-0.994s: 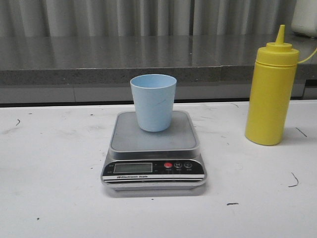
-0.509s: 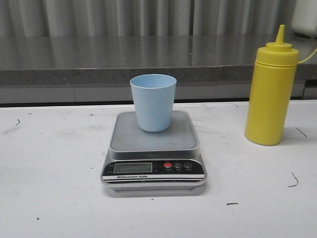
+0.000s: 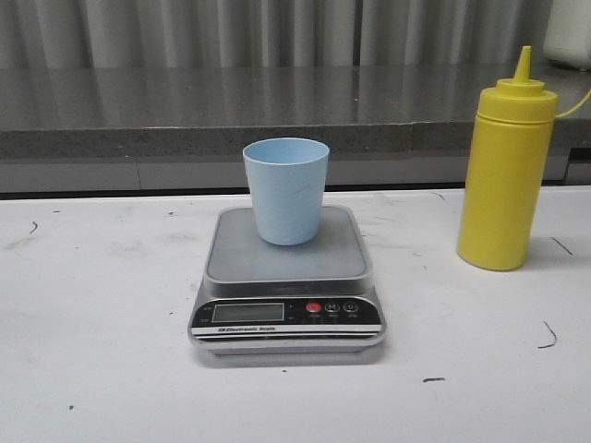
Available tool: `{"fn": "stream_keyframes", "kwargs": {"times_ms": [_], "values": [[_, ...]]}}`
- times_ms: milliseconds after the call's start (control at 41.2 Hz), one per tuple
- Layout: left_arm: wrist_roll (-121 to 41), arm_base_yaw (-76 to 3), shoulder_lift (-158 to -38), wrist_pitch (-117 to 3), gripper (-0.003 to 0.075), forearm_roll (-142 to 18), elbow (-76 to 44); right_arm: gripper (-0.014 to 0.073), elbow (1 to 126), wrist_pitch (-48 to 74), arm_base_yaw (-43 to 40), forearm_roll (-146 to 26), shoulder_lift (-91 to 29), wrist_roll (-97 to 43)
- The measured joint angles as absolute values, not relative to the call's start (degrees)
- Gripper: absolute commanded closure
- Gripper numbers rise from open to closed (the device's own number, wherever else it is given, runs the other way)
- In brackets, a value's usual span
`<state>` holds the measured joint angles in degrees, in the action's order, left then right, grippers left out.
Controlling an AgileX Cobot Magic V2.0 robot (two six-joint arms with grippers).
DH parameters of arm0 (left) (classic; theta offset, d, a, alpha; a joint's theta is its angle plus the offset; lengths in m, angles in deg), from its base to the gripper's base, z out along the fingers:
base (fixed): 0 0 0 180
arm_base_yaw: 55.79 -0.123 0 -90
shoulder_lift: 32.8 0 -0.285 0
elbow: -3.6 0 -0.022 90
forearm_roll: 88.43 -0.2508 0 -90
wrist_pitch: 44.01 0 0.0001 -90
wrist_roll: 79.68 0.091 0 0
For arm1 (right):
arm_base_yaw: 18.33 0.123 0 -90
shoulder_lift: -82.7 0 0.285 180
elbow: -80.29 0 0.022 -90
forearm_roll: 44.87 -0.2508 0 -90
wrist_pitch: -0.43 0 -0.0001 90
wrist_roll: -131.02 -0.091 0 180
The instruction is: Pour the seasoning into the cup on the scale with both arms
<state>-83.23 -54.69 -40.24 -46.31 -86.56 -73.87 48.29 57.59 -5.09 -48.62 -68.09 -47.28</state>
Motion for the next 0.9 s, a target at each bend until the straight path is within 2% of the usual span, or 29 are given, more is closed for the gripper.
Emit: {"fn": "stream_keyframes", "kwargs": {"times_ms": [146,340,461,655,897], "values": [[-83.2,-54.7,-40.2,-46.3,0.074,-86.7,-73.9,0.0716,41.7,48.9,-6.4,-47.0,-72.6,-47.3],[-83.2,-54.7,-40.2,-46.3,0.074,-86.7,-73.9,0.0716,24.5,27.5,-11.1,-46.8,-81.3,-47.3],[-83.2,-54.7,-40.2,-46.3,0.074,-86.7,-73.9,0.0716,15.2,18.2,-13.7,-46.8,-86.1,-47.3],[-83.2,-54.7,-40.2,-46.3,0.074,-86.7,-73.9,0.0716,3.8,8.4,-15.3,-46.8,-89.9,-47.3],[-83.2,-54.7,-40.2,-46.2,0.074,-86.7,-73.9,0.0716,1.5,3.2,-15.3,-46.8,-90.1,-47.3]]}}
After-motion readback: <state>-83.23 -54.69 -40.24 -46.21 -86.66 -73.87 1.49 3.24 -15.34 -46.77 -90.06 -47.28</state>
